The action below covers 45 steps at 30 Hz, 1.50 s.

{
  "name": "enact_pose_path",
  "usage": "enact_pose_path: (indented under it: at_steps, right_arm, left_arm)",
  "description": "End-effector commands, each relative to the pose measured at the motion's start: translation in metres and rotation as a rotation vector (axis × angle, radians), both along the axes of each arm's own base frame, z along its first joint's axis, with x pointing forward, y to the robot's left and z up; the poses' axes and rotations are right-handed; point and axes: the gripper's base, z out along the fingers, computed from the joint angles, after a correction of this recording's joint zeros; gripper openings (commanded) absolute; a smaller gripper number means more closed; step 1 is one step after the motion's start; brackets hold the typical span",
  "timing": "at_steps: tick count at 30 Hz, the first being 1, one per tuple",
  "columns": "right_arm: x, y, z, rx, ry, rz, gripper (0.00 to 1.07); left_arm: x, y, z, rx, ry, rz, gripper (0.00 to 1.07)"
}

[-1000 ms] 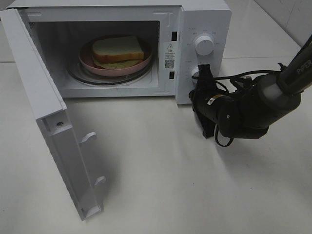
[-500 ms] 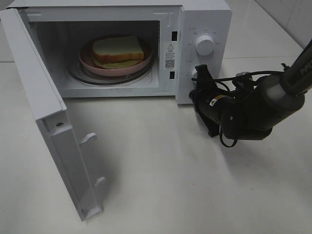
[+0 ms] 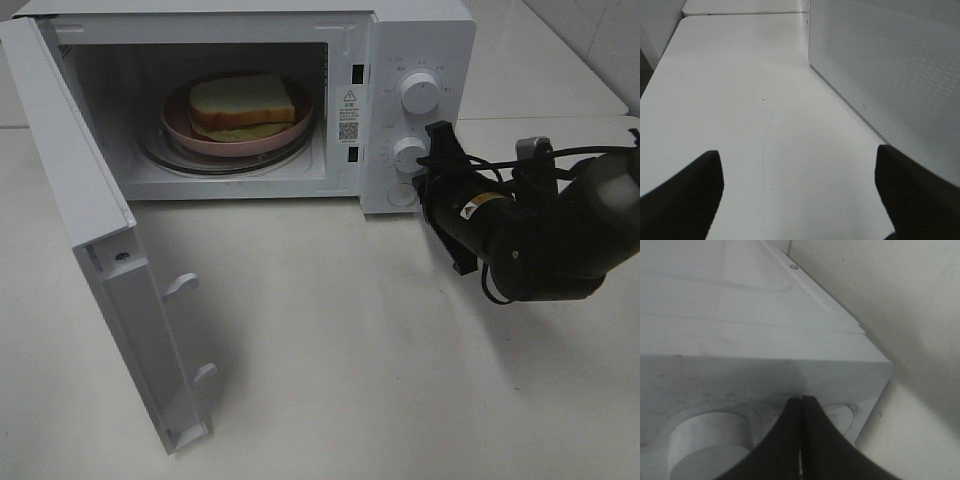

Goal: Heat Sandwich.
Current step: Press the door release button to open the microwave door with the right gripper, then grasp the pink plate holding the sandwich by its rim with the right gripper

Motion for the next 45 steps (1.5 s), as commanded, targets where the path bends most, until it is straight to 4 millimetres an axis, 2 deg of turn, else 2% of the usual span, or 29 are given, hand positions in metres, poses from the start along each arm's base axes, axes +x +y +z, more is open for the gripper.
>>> enact_pose_path:
  at_steps: [1,12,17,18,32,45]
  right_arm:
    - [-0.01,-0.006,0.008,-0.022,-0.014,0.018,0.0]
    - [-0.046,-0.022,0.014,-0.048,0.031,0.021,0.0]
    - [-0.059,-0.027,0.025,-0.122,0.038,0.061,0.0]
    - [-0.063,-0.028,0.033,-0.168,0.031,0.089,0.0]
    - [-0.086,-0.03,0.081,-0.406,0.059,0.298,0.0]
    - [-0.101,-0.027,0.099,-0.604,0.152,0.54,0.0]
  left_arm:
    - [-0.002,-0.001,0.0,-0.006,-0.021,-0.009,0.76]
    - [-0.002,-0.001,0.0,-0.006,-0.021,-0.009,0.76]
    - [-0.002,-0.001,0.0,-0.006,-0.021,-0.009,0.76]
    - [-0.002,-0.001,0.0,-0.006,-0.021,-0.009,0.76]
    - [-0.002,-0.001,0.0,-0.006,-0.021,-0.009,0.76]
    - [-0.002,-0.001,0.0,-0.006,-0.021,-0.009,0.76]
